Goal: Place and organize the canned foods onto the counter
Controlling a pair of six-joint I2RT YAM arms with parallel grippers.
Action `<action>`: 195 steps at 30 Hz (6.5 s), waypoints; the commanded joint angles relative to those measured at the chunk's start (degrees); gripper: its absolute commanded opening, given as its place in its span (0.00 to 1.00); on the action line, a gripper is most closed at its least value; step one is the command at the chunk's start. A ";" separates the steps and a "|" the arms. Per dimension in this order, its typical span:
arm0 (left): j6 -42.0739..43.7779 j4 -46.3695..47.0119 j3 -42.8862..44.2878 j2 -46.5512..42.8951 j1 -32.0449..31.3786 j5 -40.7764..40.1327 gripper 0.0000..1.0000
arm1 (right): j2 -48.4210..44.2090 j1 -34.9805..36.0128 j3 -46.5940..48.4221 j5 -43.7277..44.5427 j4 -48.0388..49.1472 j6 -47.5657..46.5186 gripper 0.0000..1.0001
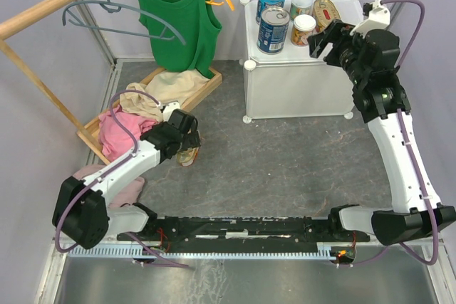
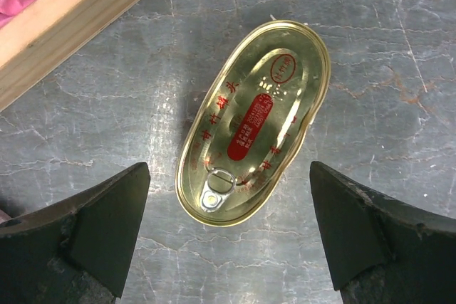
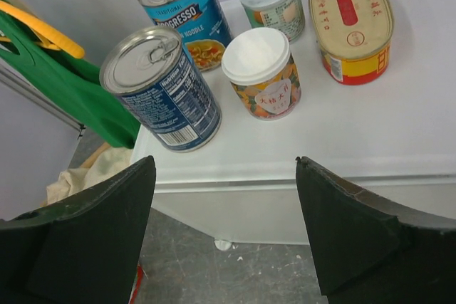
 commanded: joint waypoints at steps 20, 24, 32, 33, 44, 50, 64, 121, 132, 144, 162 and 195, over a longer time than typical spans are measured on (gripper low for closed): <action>-6.19 14.78 -11.07 1.17 3.48 9.08 0.99 | -6.57 4.61 -4.78 1.34 1.41 -1.82 0.87; -7.14 16.62 -13.45 -0.56 3.48 11.13 1.00 | -7.43 5.92 -5.83 2.19 1.32 -2.12 0.87; -10.61 21.73 -17.94 -4.95 3.50 18.75 0.87 | -8.09 10.56 -8.25 4.88 1.39 -3.42 0.87; -10.88 22.31 -18.51 -5.24 3.42 19.49 0.85 | -8.04 11.25 -8.52 5.39 1.37 -3.65 0.87; -12.47 29.96 -19.88 -4.16 3.05 24.09 0.74 | -7.41 17.38 -10.01 9.13 1.14 -5.75 0.87; -11.77 36.57 -19.47 -0.65 2.35 25.84 0.74 | -6.69 22.03 -10.33 11.27 -0.87 -8.00 0.87; -9.39 38.74 -17.10 -2.74 1.20 28.59 0.75 | 2.10 36.36 -9.58 9.94 -4.63 -13.81 0.88; -16.49 7.38 -14.44 -35.26 1.15 -1.00 0.99 | 51.95 44.02 14.48 -2.27 -2.53 -16.48 0.98; -16.65 8.00 -14.62 -34.78 1.09 -0.79 0.99 | 54.34 44.06 15.31 -2.55 -2.36 -16.49 0.98; -16.88 10.04 -15.44 -33.99 1.03 -0.38 0.99 | 55.99 44.13 15.32 -1.17 -1.71 -16.50 0.98; -16.42 9.73 -14.87 -34.30 1.08 -1.36 0.99 | 56.85 44.86 11.06 0.75 2.25 -15.26 0.92; -15.70 10.94 -15.57 -36.21 1.12 -3.08 0.99 | 49.88 46.03 -5.55 3.97 18.72 -14.65 0.20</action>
